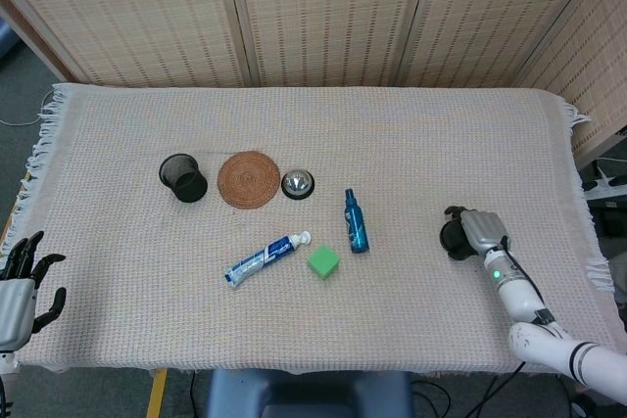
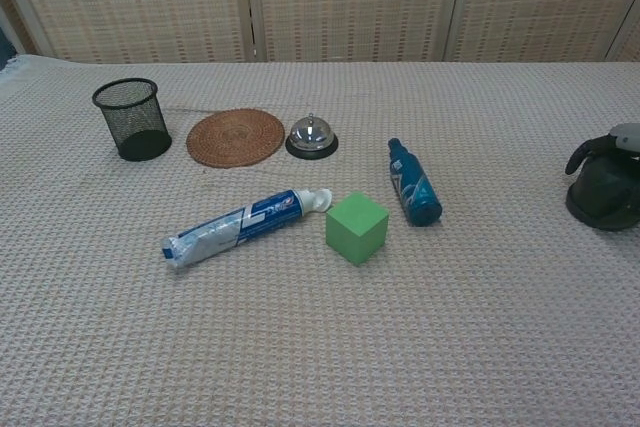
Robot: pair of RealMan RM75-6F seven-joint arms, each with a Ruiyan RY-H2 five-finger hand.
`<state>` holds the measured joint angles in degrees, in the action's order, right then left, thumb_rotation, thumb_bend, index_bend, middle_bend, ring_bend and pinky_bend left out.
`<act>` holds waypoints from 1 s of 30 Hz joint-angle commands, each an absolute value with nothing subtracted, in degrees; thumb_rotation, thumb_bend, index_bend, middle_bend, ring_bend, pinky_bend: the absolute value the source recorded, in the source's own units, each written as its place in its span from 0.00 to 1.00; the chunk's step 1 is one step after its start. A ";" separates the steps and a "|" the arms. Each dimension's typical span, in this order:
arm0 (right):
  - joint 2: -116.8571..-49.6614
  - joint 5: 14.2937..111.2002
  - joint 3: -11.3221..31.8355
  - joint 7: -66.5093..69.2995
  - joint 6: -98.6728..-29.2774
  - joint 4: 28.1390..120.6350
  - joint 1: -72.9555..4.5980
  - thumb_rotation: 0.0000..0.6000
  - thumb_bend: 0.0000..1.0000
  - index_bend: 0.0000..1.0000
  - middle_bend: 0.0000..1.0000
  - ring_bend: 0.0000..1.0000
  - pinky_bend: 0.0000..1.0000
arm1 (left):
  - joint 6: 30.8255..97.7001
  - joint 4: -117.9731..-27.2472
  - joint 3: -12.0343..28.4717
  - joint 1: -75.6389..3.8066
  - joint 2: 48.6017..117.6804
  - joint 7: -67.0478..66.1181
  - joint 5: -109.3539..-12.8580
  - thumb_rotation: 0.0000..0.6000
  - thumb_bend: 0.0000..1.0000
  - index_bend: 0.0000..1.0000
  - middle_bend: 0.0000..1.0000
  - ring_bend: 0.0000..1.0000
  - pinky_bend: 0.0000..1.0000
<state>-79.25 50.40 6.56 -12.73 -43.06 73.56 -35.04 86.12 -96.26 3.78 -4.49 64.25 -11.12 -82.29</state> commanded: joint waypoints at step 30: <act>-81.03 92.49 3.45 12.58 -89.14 66.02 -22.27 1.00 0.25 0.57 0.49 0.60 0.74 | 85.41 -96.47 3.33 -4.76 64.61 -11.57 -82.40 1.00 0.42 0.29 0.00 0.00 0.38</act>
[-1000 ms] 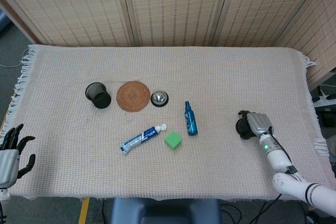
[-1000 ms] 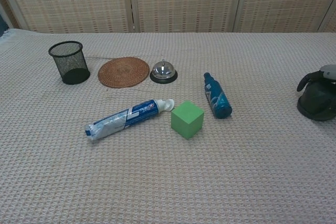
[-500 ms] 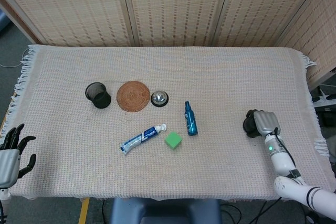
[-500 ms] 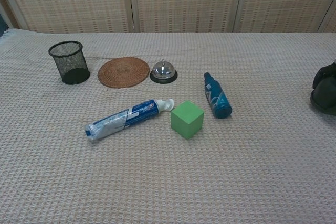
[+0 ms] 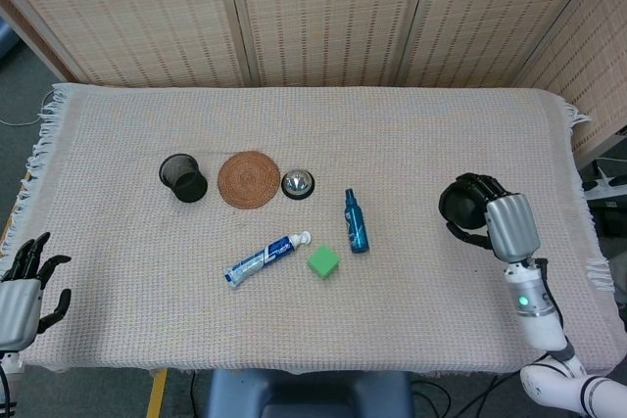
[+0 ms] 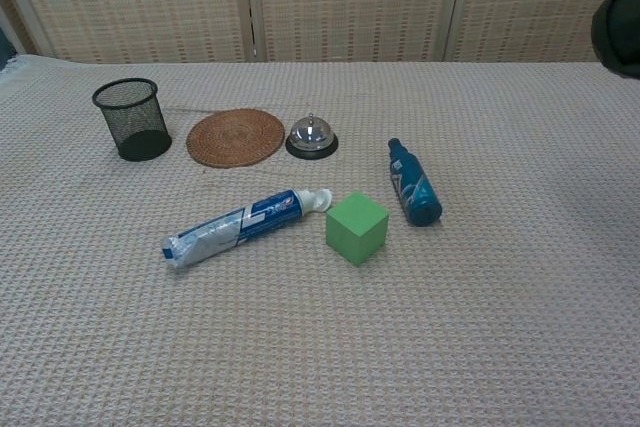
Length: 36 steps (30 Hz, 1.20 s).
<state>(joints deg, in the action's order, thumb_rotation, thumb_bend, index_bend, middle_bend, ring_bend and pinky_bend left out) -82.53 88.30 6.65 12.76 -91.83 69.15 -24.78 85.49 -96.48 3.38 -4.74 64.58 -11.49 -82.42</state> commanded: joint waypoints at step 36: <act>-87.98 98.05 5.45 31.89 -94.56 51.34 -24.94 1.00 0.25 0.56 0.50 0.59 0.74 | 84.73 -96.60 3.25 -4.96 64.52 -11.66 -81.83 1.00 0.42 0.31 0.00 0.00 0.38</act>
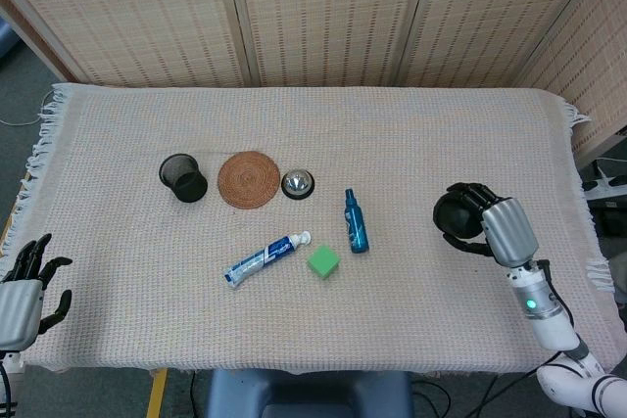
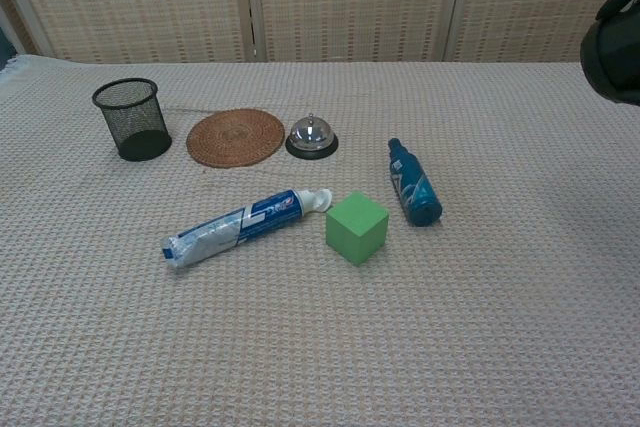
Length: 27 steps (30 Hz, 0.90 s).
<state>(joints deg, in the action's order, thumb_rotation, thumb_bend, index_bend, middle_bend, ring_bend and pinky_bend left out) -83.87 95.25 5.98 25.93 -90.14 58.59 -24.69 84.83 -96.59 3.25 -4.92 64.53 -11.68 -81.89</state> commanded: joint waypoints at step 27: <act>-72.72 50.07 9.42 -10.98 -42.41 82.63 -34.19 1.00 0.25 0.57 0.50 0.60 0.76 | 84.78 -96.80 3.54 -4.98 64.44 -12.22 -81.04 1.00 0.42 0.32 0.00 0.00 0.38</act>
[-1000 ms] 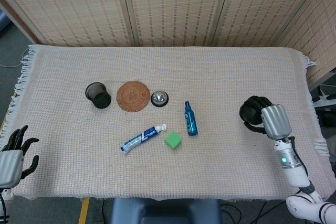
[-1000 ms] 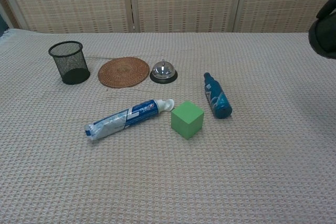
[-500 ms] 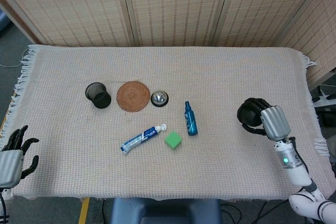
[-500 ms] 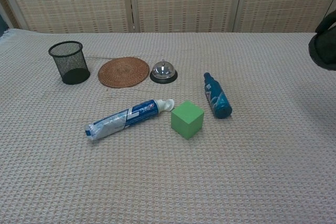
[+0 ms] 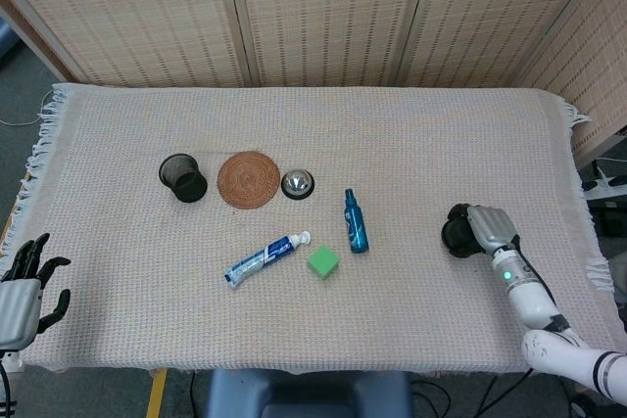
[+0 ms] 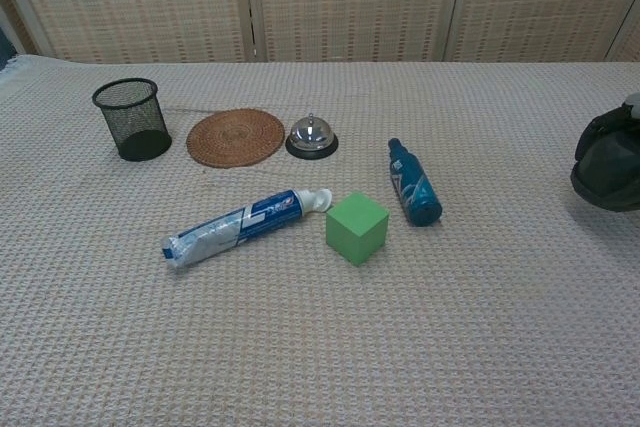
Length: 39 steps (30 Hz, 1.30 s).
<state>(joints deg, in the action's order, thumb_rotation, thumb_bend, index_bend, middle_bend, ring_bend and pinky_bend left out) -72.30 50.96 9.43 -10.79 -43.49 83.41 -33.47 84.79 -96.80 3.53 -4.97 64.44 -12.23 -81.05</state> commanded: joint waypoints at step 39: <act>-73.53 51.69 4.96 -9.42 -38.41 78.28 -36.66 1.00 0.18 0.00 0.00 0.00 0.07 | 84.61 -97.03 3.44 -5.03 64.31 -12.64 -80.85 1.00 0.42 0.32 0.00 0.00 0.38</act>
<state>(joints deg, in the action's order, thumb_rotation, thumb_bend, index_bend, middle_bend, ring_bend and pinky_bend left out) -73.72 51.48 4.92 -9.63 -38.21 78.09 -36.80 84.61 -97.03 3.44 -5.03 64.31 -12.64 -80.84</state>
